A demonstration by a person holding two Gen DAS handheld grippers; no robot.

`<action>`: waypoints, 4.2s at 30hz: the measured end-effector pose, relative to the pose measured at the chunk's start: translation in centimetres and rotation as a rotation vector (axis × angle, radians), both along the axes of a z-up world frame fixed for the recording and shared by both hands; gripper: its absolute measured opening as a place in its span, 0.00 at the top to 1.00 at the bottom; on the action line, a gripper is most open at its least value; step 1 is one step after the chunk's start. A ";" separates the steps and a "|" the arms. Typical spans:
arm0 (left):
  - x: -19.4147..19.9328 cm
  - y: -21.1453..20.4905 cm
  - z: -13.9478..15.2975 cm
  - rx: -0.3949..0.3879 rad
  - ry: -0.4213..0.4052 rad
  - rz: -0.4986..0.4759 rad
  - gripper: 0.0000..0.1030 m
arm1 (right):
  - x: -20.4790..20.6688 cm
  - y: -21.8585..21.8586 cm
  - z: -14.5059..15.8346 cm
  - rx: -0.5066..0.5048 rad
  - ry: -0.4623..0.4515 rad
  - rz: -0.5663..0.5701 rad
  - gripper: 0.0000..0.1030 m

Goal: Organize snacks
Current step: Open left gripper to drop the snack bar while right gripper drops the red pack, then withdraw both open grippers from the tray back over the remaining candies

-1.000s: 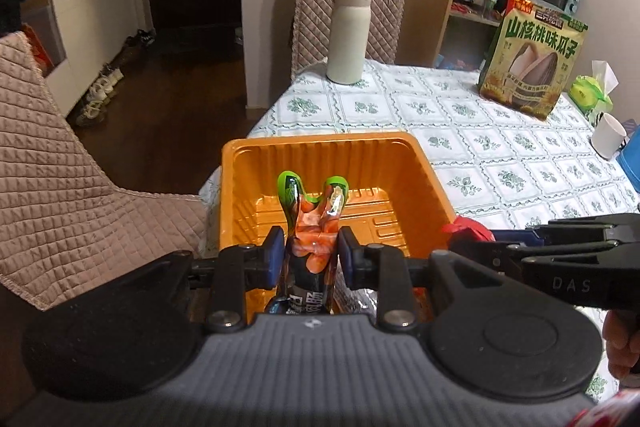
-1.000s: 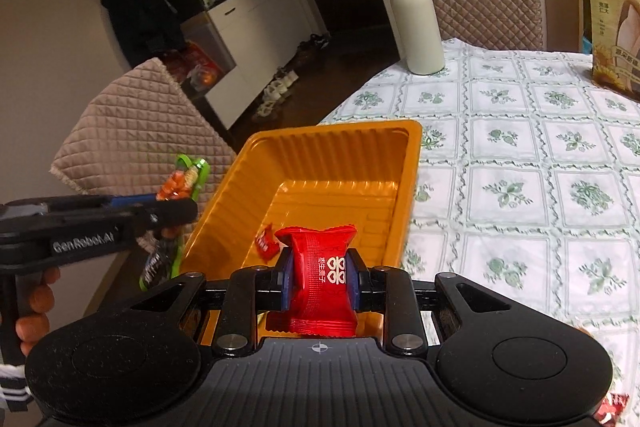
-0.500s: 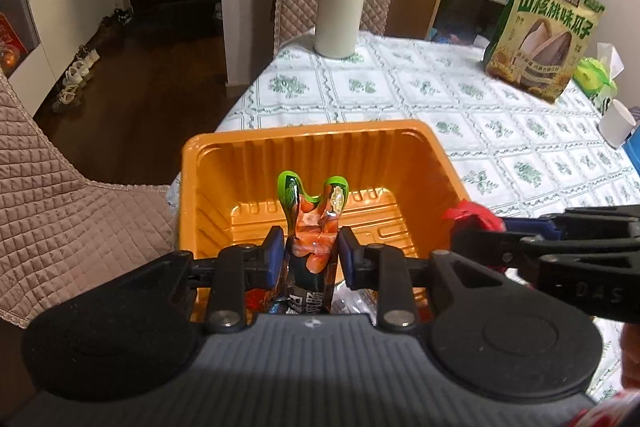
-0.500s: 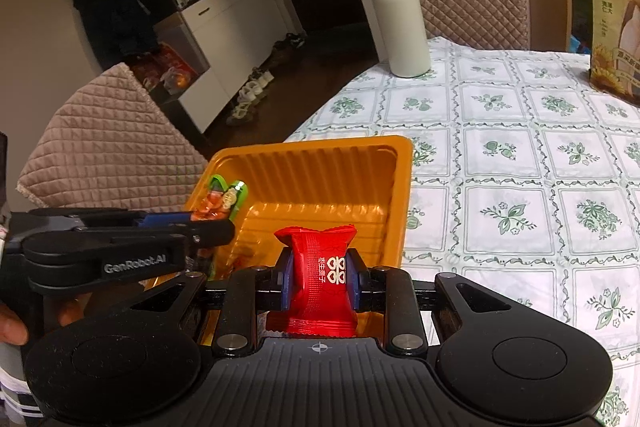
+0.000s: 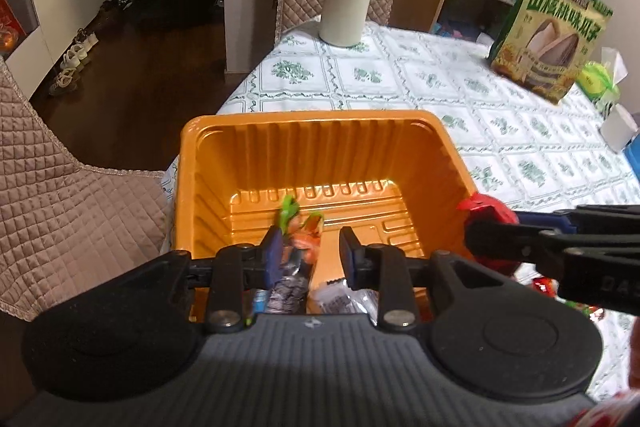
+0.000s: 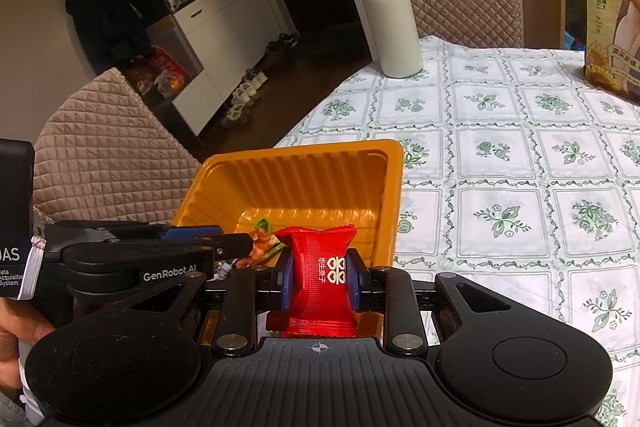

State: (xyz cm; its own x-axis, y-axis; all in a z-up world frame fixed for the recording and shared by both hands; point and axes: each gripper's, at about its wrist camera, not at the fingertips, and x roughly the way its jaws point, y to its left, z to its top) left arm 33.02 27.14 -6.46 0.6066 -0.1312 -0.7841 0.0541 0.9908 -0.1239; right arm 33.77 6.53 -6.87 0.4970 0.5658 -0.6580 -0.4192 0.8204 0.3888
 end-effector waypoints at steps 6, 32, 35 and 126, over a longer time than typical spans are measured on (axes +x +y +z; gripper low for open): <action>-2.0 0.7 0.9 -0.007 -0.006 0.030 0.73 | -0.1 0.5 0.0 0.001 0.006 0.020 0.74; -5.2 1.1 2.8 0.009 -0.034 0.080 0.55 | -0.2 1.7 0.6 -0.007 -0.051 0.013 0.38; -5.7 0.9 3.1 0.012 -0.036 0.083 0.53 | -0.8 1.1 0.7 -0.010 -0.043 0.012 0.37; -20.3 -23.9 1.6 0.004 0.004 0.052 0.41 | -15.1 -28.6 -2.2 -0.089 0.023 0.010 0.29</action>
